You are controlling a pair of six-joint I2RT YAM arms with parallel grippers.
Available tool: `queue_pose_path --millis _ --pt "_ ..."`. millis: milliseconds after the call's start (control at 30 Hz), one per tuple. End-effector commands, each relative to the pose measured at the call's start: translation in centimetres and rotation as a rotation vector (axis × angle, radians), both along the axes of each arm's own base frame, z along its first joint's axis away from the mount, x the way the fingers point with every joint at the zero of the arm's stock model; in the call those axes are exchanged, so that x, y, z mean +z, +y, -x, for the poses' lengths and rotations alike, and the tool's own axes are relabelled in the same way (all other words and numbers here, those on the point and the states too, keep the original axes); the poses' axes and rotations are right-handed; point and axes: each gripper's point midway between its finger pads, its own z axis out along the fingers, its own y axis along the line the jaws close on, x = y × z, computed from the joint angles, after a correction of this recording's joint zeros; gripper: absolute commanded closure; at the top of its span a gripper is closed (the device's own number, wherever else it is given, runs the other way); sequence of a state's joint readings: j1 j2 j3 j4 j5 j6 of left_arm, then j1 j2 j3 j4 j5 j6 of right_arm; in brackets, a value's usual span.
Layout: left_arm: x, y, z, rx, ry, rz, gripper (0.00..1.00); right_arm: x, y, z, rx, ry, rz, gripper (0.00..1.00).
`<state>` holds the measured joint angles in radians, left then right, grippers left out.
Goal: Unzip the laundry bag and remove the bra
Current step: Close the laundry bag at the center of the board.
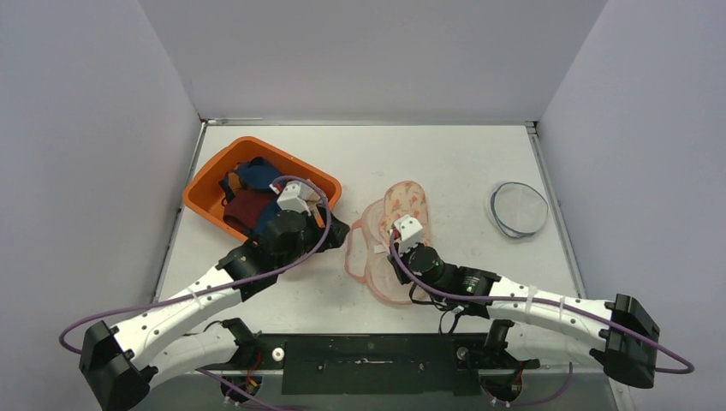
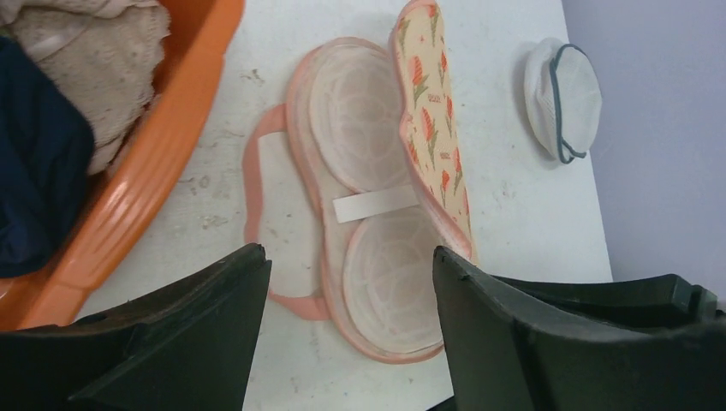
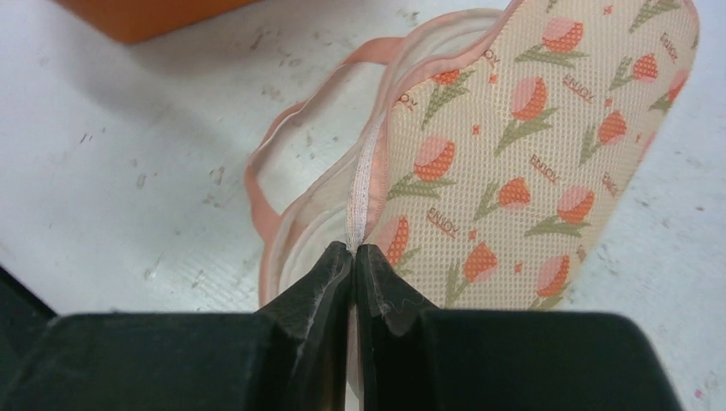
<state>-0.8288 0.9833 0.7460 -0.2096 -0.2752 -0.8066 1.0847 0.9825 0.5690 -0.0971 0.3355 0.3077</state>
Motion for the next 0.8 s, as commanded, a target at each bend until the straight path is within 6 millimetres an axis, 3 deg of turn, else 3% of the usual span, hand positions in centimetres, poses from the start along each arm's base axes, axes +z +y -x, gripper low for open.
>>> queue_pose_path --millis 0,33,67,133,267,400,467,567,667,767 --pt "-0.9 3.0 0.4 0.072 0.013 -0.045 0.32 0.6 4.0 1.8 0.211 -0.004 -0.026 0.91" --pt "-0.9 3.3 0.5 0.079 0.012 -0.046 0.31 0.3 4.5 2.3 0.244 0.011 -0.02 0.75" --pt "-0.8 3.6 0.5 0.084 0.009 -0.043 0.3 -0.1 4.6 2.4 0.242 0.025 -0.005 0.41" --pt "-0.7 4.0 0.6 0.092 0.005 -0.041 0.27 0.2 4.4 2.2 0.206 0.013 -0.01 0.07" --pt "0.1 4.7 0.8 0.1 -0.014 -0.034 0.16 3.2 2.7 1.0 0.071 -0.05 -0.112 0.1" --pt "1.7 5.1 0.7 0.094 -0.05 -0.029 0.08 6.7 -2.1 -1.1 -0.219 -0.121 -0.231 0.1" --pt "2.6 5.6 0.7 0.106 -0.063 -0.05 0.06 7.5 -4.7 -1.8 -0.371 -0.146 -0.288 0.1" --pt "3.7 6.9 0.3 0.164 -0.076 -0.075 0.0 7.7 -7.9 -2.3 -0.561 -0.155 -0.32 0.1" --pt "5.0 8.0 0.2 0.204 -0.103 -0.084 0.04 7.0 -10.8 -2.3 -0.722 -0.158 -0.272 0.1" --pt "5.5 9.1 0.3 0.238 -0.129 -0.089 0.04 6.7 -12.2 -2.2 -0.781 -0.175 -0.246 0.1"
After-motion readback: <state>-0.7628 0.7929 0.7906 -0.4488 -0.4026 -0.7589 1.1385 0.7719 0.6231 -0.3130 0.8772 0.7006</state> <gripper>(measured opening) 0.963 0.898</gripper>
